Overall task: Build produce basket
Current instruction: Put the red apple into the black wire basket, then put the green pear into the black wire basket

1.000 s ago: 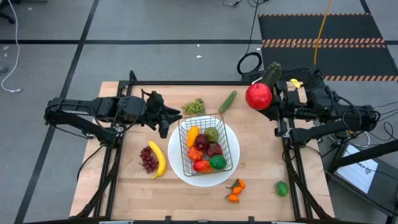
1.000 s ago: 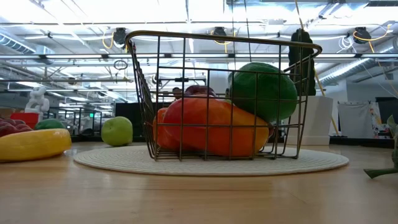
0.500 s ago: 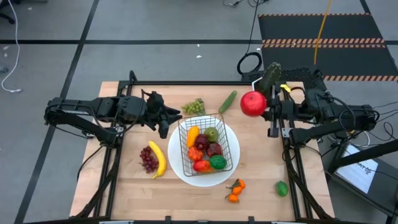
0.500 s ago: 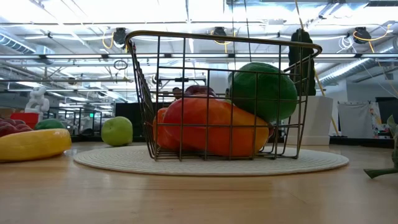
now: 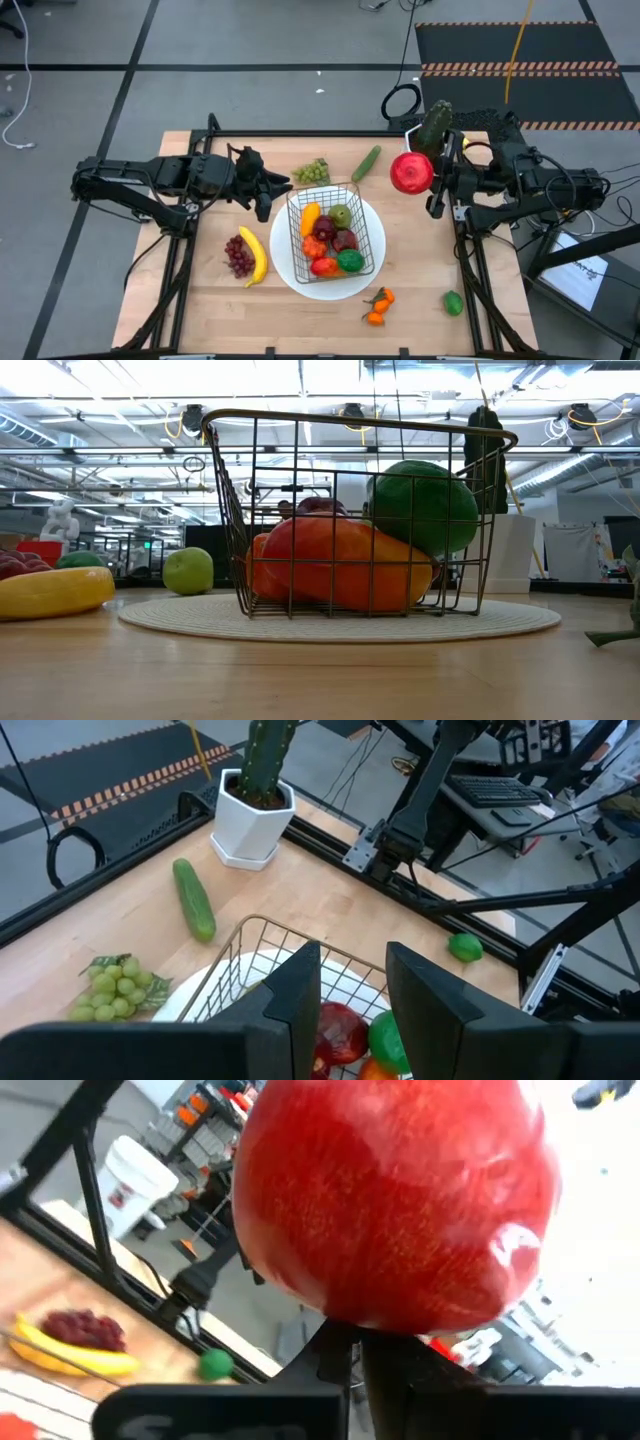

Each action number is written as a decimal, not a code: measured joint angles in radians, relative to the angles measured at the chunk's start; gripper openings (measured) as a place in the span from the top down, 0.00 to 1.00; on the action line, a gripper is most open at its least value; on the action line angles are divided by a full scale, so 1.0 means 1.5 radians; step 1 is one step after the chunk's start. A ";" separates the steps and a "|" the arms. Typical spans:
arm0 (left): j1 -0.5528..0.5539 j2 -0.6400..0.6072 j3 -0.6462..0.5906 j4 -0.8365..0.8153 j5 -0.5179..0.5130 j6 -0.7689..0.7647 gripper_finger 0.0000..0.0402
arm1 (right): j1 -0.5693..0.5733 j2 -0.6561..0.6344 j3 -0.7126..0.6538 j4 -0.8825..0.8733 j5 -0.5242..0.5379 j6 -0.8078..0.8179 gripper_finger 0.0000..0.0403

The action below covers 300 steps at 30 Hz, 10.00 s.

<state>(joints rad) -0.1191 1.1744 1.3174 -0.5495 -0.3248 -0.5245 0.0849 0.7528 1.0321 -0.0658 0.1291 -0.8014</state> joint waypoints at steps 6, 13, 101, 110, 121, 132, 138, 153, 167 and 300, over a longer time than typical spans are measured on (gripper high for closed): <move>0.000 0.000 0.000 0.000 0.000 -0.005 0.71 | 0.000 0.001 0.000 -0.003 0.001 -0.058 0.99; 0.000 0.000 0.000 0.000 0.000 -0.005 0.71 | 0.000 0.002 0.000 -0.005 0.026 -0.120 0.99; 0.059 -0.039 0.000 -0.116 0.166 0.222 0.71 | 0.138 0.531 0.026 0.088 -0.096 1.412 0.99; 0.056 -0.039 0.000 -0.121 0.179 0.218 0.71 | 0.141 0.536 0.026 0.078 -0.137 1.462 0.94; 0.056 -0.039 0.000 -0.121 0.184 0.213 0.71 | 0.141 0.536 0.026 0.073 -0.141 1.469 0.73; 0.056 -0.039 0.000 -0.126 0.183 0.199 0.71 | 0.126 0.488 0.024 0.080 -0.141 1.442 0.66; 0.062 -0.037 0.000 -0.126 0.181 0.214 0.71 | 0.104 0.425 0.024 0.061 -0.140 1.394 0.66; 0.104 -0.037 0.000 -0.216 0.107 0.100 0.71 | -0.034 0.227 0.025 -0.230 -0.141 1.198 0.66; 0.203 -0.027 0.000 -0.411 0.112 -0.089 0.67 | -0.170 0.148 0.025 -0.290 -0.140 0.921 0.66; 0.516 0.408 0.000 -0.209 0.343 0.226 1.00 | -0.292 0.158 -0.009 -0.309 -0.154 0.890 0.66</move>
<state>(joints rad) 0.6544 1.7862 1.3169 -0.8637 0.1900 -0.1849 -0.3538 0.9896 1.0183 -0.5295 -0.1013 0.5331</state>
